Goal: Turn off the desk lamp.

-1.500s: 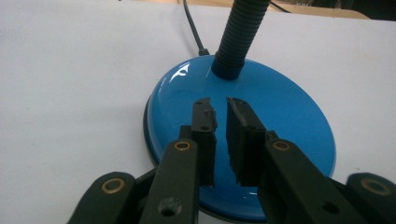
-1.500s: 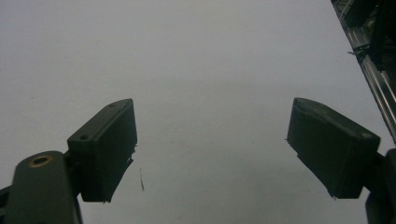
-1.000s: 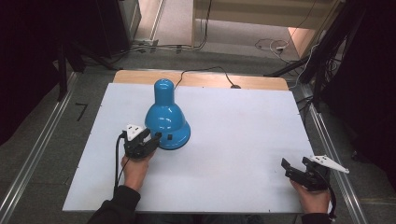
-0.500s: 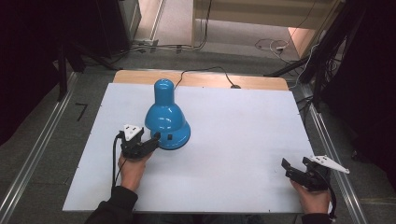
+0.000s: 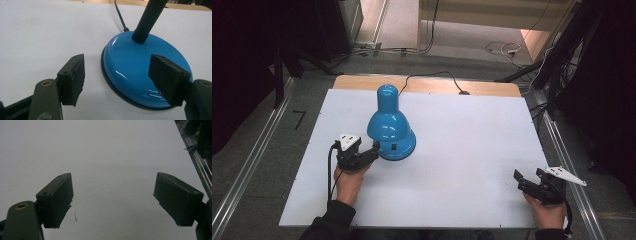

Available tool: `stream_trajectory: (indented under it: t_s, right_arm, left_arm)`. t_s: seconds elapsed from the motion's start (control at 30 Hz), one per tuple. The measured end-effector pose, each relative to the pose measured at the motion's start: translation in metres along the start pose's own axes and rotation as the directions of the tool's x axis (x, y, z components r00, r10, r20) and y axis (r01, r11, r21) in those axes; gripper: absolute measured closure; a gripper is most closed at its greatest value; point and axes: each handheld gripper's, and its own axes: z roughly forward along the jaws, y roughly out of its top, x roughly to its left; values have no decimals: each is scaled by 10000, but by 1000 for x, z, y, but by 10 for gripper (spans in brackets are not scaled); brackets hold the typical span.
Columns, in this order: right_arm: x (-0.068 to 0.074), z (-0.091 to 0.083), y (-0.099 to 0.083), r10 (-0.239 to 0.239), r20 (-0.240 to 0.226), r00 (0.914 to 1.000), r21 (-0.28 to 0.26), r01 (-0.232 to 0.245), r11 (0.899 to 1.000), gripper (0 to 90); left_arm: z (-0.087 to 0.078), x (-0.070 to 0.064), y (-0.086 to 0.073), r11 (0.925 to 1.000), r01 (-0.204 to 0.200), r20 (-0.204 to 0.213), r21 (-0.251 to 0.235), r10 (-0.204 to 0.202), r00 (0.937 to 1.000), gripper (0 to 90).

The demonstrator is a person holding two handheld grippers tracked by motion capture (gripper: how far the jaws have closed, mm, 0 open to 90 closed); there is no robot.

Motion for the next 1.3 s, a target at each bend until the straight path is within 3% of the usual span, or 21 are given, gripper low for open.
stream_trajectory:
  t_s: [0.63,1.3]
  right_arm:
    - [-1,0,0,7,26,10000,8,-7,10000,144]
    - [-1,0,0,53,10,10000,-5,-53,10000,144]
  left_arm:
    - [-10,7,-1,10000,-77,-269,26,78,9996,238]
    - [-24,15,-3,9998,-173,-387,28,174,9991,235]
